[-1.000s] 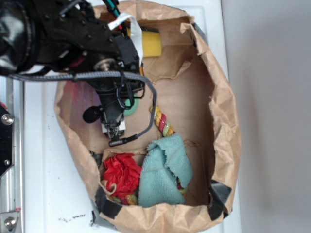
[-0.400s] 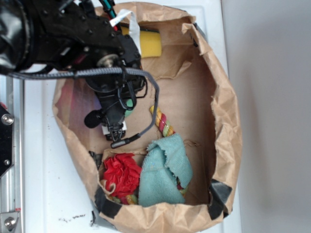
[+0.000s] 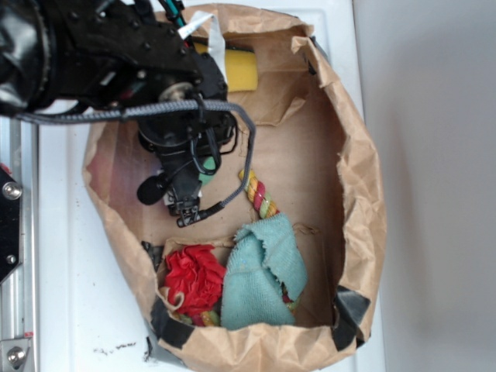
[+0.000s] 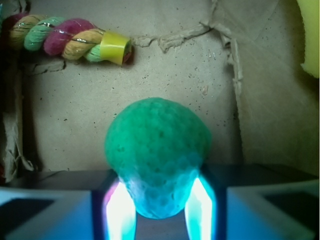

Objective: Grab the green ball.

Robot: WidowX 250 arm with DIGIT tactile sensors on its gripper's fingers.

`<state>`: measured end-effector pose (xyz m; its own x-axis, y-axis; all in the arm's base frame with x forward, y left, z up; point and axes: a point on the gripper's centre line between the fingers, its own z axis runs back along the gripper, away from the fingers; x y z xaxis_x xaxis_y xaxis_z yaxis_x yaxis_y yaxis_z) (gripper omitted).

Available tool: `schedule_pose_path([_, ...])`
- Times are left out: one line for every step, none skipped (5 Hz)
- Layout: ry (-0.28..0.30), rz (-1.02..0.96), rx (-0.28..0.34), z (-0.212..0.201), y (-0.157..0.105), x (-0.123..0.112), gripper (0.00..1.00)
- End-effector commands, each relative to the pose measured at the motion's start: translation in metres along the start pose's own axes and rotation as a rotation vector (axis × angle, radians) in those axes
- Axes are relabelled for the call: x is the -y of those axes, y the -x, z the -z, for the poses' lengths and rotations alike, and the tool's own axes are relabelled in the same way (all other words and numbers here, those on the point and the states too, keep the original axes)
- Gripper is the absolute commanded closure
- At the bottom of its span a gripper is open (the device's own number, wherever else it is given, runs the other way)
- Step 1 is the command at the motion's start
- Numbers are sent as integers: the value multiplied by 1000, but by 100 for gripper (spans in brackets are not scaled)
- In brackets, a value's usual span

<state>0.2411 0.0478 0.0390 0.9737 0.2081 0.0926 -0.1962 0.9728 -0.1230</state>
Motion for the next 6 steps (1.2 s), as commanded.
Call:
schedule_pose_path([-3,23,73,-18,-14,2,0])
schedule_pose_path([-2,26,74,-19,-14,3,0])
schedule_pose_path([0,24,78,-19,-16,4,0])
schedule_pose_path([16,21,86,-19,-18,6,0])
schedule_pose_path([37,14,101,-21,-21,9,0])
schedule_pose_path([66,3,125,-26,-25,11,0])
